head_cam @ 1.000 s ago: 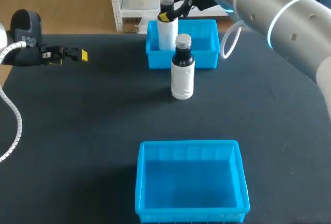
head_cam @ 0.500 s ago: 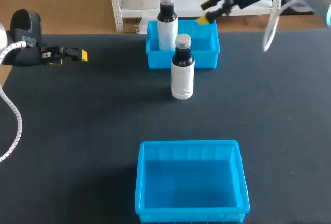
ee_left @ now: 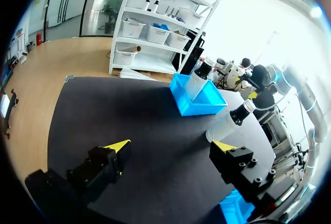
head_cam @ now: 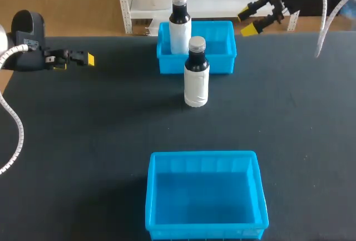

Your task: Pick up the bottle, and place it in the far bin if it is heavy, or in the near bin if it is light.

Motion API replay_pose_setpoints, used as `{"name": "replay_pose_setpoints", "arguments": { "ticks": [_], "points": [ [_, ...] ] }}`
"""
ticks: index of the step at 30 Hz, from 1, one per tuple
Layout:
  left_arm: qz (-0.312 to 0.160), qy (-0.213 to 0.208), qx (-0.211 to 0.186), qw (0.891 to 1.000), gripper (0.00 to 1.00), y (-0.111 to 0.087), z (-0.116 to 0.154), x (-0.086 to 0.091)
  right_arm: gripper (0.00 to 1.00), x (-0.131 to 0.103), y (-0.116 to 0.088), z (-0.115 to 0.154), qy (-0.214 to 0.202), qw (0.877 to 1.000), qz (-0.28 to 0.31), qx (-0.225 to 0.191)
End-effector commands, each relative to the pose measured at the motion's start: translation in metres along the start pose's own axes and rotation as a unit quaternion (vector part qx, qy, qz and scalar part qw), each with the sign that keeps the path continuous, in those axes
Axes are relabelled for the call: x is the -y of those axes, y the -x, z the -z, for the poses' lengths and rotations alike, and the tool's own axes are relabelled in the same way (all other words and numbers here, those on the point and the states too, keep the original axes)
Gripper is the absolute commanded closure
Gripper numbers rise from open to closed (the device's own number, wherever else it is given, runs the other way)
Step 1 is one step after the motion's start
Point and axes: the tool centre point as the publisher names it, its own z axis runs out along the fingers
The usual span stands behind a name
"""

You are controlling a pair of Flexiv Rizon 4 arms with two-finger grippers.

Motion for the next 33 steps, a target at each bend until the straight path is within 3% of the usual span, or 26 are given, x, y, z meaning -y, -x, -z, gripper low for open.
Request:
{"name": "replay_pose_setpoints", "arguments": {
  "ticks": [1,17,33],
  "points": [
    [0.0,0.0,0.0,1.0,0.0,0.0,0.0,0.0,0.0,-0.067,-0.005,-0.01,-0.186,0.983,0.002,0.011],
    [0.0,0.0,0.0,1.0,0.0,0.0,0.0,0.0,0.0,-0.092,0.004,-0.049,-0.179,0.983,0.002,0.039],
    [0.0,0.0,0.0,1.0,0.0,0.0,0.0,0.0,0.0,-0.089,0.02,-0.081,-0.111,0.993,0.015,0.046]
  ]
}}
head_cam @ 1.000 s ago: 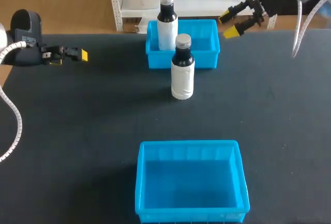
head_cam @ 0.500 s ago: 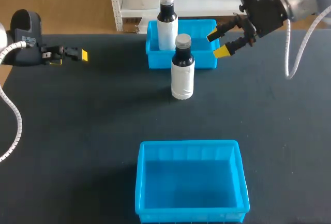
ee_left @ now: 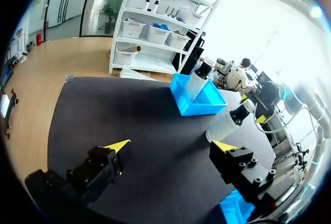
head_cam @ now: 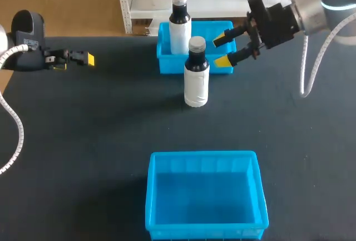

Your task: Pick up the bottle, and place it in the far bin if it is heavy, or in the near bin if it is light.

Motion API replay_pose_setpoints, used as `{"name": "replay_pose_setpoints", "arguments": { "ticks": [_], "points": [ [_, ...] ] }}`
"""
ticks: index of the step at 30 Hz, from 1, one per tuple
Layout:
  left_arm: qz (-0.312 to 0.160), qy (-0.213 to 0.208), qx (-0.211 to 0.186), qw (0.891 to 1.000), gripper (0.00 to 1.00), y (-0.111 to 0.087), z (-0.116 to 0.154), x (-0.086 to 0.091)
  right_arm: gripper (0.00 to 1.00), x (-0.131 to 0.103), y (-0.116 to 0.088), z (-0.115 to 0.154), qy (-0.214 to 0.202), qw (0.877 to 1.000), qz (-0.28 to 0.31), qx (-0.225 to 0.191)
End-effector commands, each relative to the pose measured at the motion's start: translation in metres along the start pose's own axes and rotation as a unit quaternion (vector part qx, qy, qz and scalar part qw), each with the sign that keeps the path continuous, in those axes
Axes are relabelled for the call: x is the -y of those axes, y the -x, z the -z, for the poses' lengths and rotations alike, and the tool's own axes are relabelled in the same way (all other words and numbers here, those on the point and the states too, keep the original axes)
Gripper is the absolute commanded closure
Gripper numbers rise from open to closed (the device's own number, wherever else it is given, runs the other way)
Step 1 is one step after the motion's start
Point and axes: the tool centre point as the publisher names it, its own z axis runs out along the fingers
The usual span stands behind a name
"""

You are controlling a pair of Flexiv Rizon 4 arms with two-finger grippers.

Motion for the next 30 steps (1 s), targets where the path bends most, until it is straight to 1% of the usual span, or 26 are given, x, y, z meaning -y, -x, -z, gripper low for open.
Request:
{"name": "replay_pose_setpoints", "arguments": {
  "ticks": [1,12,18,30],
  "points": [
    [0.0,0.0,0.0,1.0,0.0,0.0,0.0,0.0,0.0,-0.003,0.003,-0.008,-0.081,0.997,0.007,-0.002],
    [0.0,0.0,0.0,1.0,0.0,0.0,0.0,0.0,0.0,0.002,0.016,-0.018,-0.03,0.999,0.027,-0.026],
    [0.0,0.0,0.0,1.0,0.0,0.0,0.0,0.0,0.0,0.003,0.016,-0.027,-0.009,0.999,0.029,-0.034],
    [0.0,0.0,0.0,1.0,0.0,0.0,0.0,0.0,0.0,0.003,0.018,-0.042,0.003,0.999,0.021,-0.037]
  ]
}}
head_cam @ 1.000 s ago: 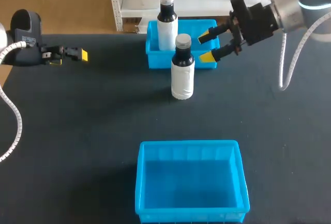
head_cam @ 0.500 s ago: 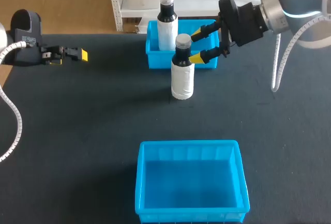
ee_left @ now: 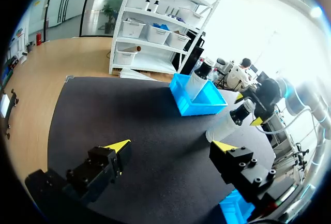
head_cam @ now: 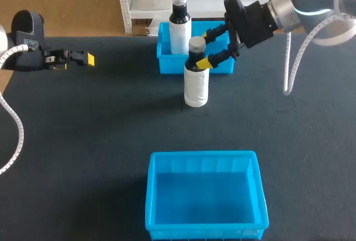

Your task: Pick up the bottle, and place it in the far bin if it is heavy, or in the near bin if it is light.

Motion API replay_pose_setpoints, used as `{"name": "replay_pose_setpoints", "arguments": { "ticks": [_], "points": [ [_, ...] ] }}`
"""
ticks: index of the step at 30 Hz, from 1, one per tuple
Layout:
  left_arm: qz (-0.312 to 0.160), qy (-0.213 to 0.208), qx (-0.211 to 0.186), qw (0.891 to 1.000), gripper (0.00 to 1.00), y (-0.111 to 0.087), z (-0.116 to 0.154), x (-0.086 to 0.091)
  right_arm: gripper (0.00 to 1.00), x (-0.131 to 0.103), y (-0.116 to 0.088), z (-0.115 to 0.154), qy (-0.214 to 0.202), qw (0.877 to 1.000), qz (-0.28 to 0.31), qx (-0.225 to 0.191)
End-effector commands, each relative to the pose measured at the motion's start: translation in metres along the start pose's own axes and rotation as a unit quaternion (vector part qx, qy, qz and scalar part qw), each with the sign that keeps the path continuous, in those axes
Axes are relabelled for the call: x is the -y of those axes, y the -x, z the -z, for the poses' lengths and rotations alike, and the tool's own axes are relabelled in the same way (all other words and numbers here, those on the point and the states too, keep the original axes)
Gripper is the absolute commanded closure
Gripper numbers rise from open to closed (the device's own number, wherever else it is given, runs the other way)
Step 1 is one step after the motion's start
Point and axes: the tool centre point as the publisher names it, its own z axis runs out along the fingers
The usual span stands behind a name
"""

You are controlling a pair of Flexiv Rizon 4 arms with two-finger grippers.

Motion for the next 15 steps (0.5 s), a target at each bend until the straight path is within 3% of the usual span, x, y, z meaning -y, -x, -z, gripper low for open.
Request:
{"name": "replay_pose_setpoints", "arguments": {
  "ticks": [1,10,15],
  "points": [
    [0.0,0.0,0.0,1.0,0.0,0.0,0.0,0.0,0.0,0.0032,0.0019,-0.0052,0.003,1.0,-0.002,-0.001],
    [0.0,0.0,0.0,1.0,0.0,0.0,0.0,0.0,0.0,0.0016,0.0006,-0.0105,0.008,1.0,-0.006,0.001],
    [0.0,0.0,0.0,1.0,0.0,0.0,0.0,0.0,0.09,0.0019,-0.0002,-0.0135,0.011,1.0,-0.007,0.003]
  ]
}}
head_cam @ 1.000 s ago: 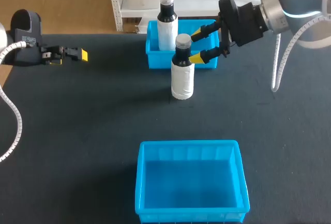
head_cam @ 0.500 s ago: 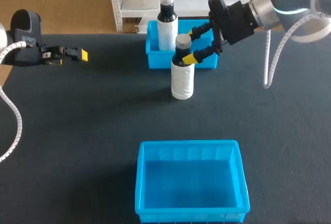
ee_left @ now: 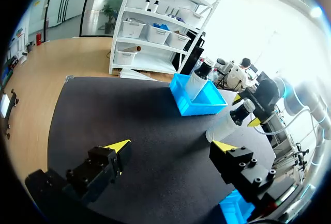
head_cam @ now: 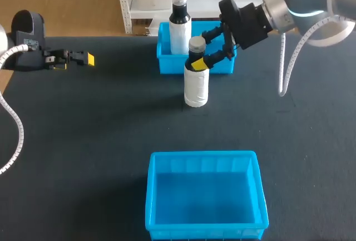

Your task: Pick up the bottle, and place it in the far bin if it is heavy, or in the near bin if it is light.

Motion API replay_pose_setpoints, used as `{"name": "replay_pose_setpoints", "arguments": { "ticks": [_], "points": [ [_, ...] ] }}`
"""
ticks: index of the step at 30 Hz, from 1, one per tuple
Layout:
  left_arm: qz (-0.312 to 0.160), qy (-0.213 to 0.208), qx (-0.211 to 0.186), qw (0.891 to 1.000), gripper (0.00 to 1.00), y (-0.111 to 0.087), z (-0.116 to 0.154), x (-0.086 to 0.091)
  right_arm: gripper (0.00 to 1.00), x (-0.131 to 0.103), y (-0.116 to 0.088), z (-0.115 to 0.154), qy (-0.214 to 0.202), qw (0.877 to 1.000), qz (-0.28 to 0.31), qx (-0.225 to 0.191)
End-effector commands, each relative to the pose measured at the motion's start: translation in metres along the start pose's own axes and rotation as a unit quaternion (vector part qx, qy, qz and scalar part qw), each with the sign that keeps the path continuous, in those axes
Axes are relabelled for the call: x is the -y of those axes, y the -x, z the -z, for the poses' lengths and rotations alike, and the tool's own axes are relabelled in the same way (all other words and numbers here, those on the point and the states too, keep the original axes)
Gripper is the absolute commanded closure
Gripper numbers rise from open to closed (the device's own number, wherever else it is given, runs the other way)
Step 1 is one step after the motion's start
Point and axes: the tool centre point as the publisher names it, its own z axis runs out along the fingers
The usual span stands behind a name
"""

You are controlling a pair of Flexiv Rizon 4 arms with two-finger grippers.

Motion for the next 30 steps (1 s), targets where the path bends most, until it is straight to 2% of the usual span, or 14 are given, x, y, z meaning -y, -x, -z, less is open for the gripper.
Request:
{"name": "replay_pose_setpoints", "arguments": {
  "ticks": [1,7,9,18,23,30],
  "points": [
    [0.0,0.0,0.0,1.0,0.0,0.0,0.0,0.0,0.11,0.0022,-0.0005,-0.0032,0.004,1.0,0.0,0.002],
    [0.0,0.0,0.0,1.0,0.0,0.0,0.0,0.0,0.19,0.0028,-0.0009,-0.0038,0.005,1.0,-0.002,0.005],
    [0.0,0.0,0.0,1.0,0.0,0.0,0.0,0.0,0.27,0.0031,-0.0011,-0.0036,0.005,1.0,-0.002,0.005],
    [0.0,0.0,0.0,1.0,0.0,0.0,0.0,0.0,0.35,0.0031,-0.0014,-0.0033,0.006,1.0,-0.001,0.005],
    [0.0,0.0,0.0,1.0,0.0,0.0,0.0,0.0,0.51,0.0019,-0.002,-0.0048,0.008,1.0,-0.001,0.005],
    [0.0,0.0,0.0,1.0,0.0,0.0,0.0,0.0,0.58,0.0007,-0.0026,-0.0044,0.007,1.0,-0.001,0.005]
  ]
}}
